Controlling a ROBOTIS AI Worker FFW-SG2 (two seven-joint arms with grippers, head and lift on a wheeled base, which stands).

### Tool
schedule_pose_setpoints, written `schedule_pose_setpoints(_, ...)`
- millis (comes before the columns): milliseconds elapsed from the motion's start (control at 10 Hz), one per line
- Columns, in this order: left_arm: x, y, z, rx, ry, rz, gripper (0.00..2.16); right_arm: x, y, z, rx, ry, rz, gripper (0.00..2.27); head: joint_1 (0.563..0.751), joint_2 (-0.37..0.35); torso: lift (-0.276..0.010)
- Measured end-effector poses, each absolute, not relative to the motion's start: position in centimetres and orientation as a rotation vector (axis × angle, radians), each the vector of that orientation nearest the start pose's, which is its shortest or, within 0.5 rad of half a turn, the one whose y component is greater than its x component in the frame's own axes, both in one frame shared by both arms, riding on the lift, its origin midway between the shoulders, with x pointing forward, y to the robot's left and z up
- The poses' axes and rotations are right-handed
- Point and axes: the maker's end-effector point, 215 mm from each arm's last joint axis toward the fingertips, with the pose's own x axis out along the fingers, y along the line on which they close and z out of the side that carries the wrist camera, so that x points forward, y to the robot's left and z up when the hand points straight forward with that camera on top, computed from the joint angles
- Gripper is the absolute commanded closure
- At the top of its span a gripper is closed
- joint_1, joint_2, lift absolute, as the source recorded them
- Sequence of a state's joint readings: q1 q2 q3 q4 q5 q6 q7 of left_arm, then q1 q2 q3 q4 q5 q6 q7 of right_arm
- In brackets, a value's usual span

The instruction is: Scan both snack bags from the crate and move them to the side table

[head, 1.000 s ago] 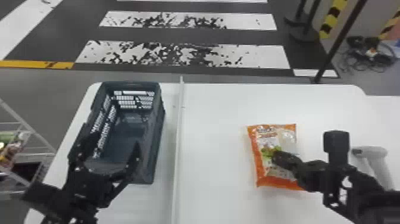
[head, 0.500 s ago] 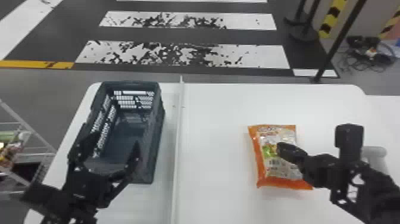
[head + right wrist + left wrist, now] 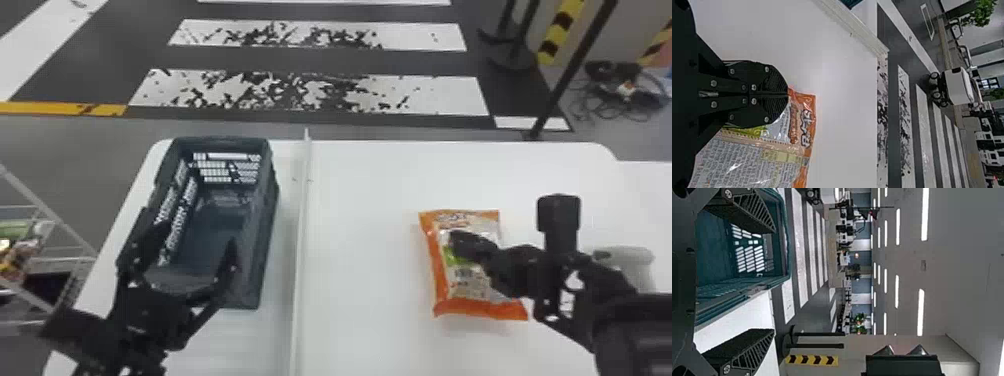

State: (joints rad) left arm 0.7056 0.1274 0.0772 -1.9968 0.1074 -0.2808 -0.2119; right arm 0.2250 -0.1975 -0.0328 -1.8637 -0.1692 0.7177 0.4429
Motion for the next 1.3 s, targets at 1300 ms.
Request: schedule_pose_setpoints(1300, 36.7, 23.4, -35.9, 0.045, -0.001, -0.206, 0.12, 43.7, -23.2, -49.6, 0.128, 0.620, 0.390, 2.24, 0.695, 0.007, -0.075)
